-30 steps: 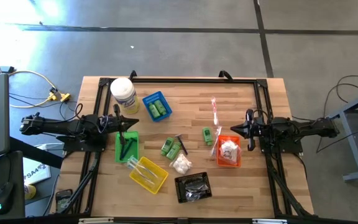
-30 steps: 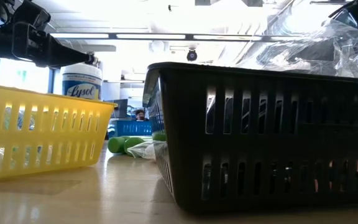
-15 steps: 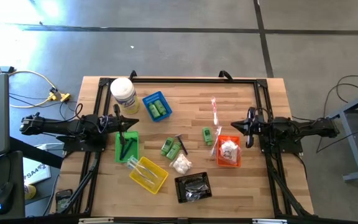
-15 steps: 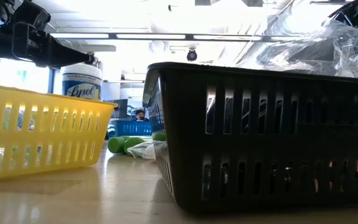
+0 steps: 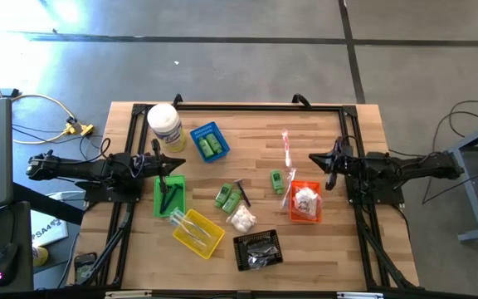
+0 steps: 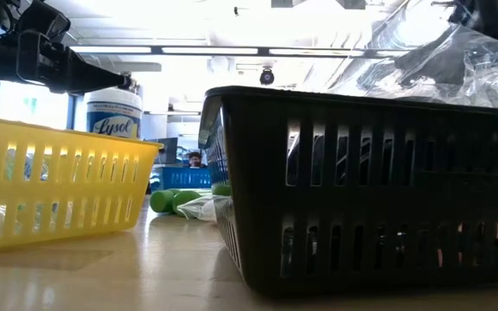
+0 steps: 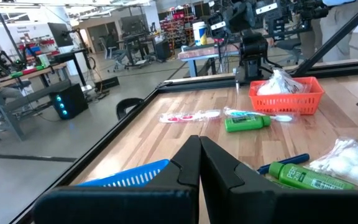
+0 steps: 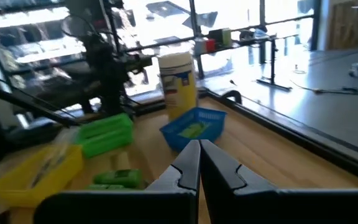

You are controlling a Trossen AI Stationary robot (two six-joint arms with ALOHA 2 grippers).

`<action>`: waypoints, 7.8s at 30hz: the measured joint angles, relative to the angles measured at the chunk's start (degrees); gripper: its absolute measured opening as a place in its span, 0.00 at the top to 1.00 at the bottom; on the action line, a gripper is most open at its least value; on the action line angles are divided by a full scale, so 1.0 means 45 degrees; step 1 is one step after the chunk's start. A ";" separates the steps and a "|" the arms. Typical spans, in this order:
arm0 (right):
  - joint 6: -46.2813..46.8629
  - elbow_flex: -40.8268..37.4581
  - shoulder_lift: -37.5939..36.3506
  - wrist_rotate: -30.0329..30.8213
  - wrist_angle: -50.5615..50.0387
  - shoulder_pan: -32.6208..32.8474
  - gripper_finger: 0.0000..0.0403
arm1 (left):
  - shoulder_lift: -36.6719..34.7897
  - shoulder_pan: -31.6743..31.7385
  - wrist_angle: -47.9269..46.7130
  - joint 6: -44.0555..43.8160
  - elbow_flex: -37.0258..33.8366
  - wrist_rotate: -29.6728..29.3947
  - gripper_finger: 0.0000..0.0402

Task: Pick & Place Travel size toiletries
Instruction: Put the orange toothbrush into the yellow bin

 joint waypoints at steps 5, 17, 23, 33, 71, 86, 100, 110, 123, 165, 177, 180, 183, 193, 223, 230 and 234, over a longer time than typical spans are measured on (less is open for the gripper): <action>0.0535 0.2419 0.2913 0.2468 -0.1282 -0.0064 0.99 | -0.0005 0.0000 0.0349 0.0004 0.0000 0.0059 1.00; 0.3478 0.6811 0.8545 -0.0591 -0.7971 -0.4036 0.99 | -0.0005 0.0000 0.0661 0.0352 0.0000 0.0035 1.00; 0.2999 0.7722 1.1782 -0.4290 -0.9021 -0.6360 0.99 | -0.0005 0.0000 0.0799 0.0363 0.0000 0.0025 1.00; 0.1494 0.9176 1.5374 -0.7936 -0.8909 -0.7769 0.69 | -0.0005 0.0000 0.0967 0.0350 0.0000 0.0025 1.00; 0.1056 1.0949 2.0121 -0.6159 -0.8708 -0.8589 0.92 | -0.0005 0.0000 0.1087 0.0223 0.0000 0.0025 1.00; 0.0495 1.0964 1.8359 -0.7493 -0.6383 -0.8317 0.96 | -0.0005 0.0000 0.1079 -0.0034 0.0000 0.0116 1.00; -0.0176 1.0969 1.6025 -0.9433 -0.0323 -0.5113 0.95 | 0.0000 0.0000 0.1412 -0.0088 0.0000 0.0127 1.00; -0.1549 1.0964 1.8173 -0.8641 0.3963 -0.2851 0.97 | 0.0011 -0.0004 0.2064 -0.0981 0.0006 0.1540 1.00; -0.1885 1.0964 1.8721 -0.8727 0.5660 -0.2617 0.96 | 0.2466 -0.0005 0.4914 -0.1478 0.0005 0.1565 0.90; -0.3131 1.0979 1.8080 -0.9062 0.6825 -0.2634 0.94 | 1.1365 0.0009 0.5176 -0.0225 0.7378 0.2717 0.22; -0.3253 1.0979 1.8080 -0.9278 0.6877 -0.2613 0.93 | 1.1458 0.0005 0.5646 0.0102 0.7378 0.3721 0.59; -0.3253 1.0979 1.8080 -0.9305 0.6849 -0.2613 0.96 | 1.1458 0.0005 0.5633 0.0102 0.7378 0.3721 0.76; -0.3185 1.0974 1.8080 -0.9323 0.6822 -0.2608 0.97 | 1.1458 0.0010 0.5609 0.0125 0.7378 0.3702 0.94; -0.2583 1.0947 1.7804 -0.9308 0.6263 -0.2619 0.62 | 1.1458 0.0000 0.5308 0.0121 0.7369 0.3721 0.96; -0.1008 0.4375 0.2617 -0.7593 0.0596 -0.2773 0.99 | 1.0880 0.0000 0.4255 0.0248 0.7363 0.3695 0.96; -0.0876 0.1637 0.0676 -0.5625 0.1140 -0.2145 1.00 | 1.0578 0.0000 0.3501 0.0248 0.7363 0.3665 0.95; -0.0863 0.0252 0.0084 -0.5058 0.2313 -0.1917 1.00 | 1.0218 0.0000 0.2525 0.0003 0.7363 0.3653 0.95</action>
